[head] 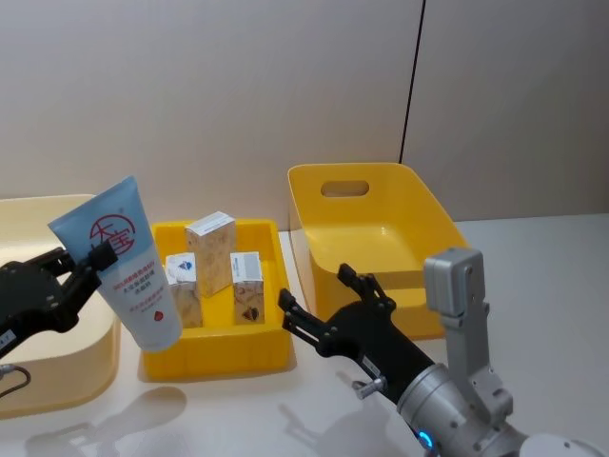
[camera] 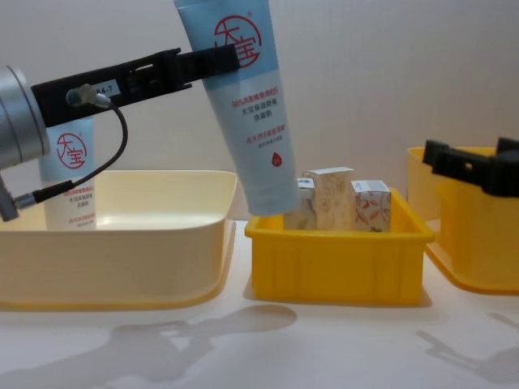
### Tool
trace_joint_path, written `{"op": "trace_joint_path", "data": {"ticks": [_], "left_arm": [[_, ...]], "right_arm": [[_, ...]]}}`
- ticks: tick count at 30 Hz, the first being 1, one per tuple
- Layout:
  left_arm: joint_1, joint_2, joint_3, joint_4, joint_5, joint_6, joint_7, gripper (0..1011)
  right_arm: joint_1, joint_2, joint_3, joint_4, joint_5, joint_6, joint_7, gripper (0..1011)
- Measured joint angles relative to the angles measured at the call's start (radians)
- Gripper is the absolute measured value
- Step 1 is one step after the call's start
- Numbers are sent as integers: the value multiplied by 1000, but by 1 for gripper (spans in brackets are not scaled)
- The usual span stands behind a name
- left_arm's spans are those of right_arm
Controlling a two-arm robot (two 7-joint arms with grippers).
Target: Bimanual collaborative sorting of washing and personal care products
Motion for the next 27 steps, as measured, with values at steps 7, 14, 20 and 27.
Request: {"op": "trace_joint_path", "data": {"ticks": [7,14,20,27], "left_arm": [[0,0,2,0,-1,1,-1,147],[0,0,3,0,-2,1,-2,148],[0,0,4,0,-3,1,-3,147],[0,0,4,0,-3,1,-3,148]], "right_arm": [[25,2,-3,-30,57,39,53,1001],[58,12,-20,-48,101,92,100,1001],[81,26,-38,-55,118,127,126,1001],[103,40,-61,-55,119,149,140,1001]]}}
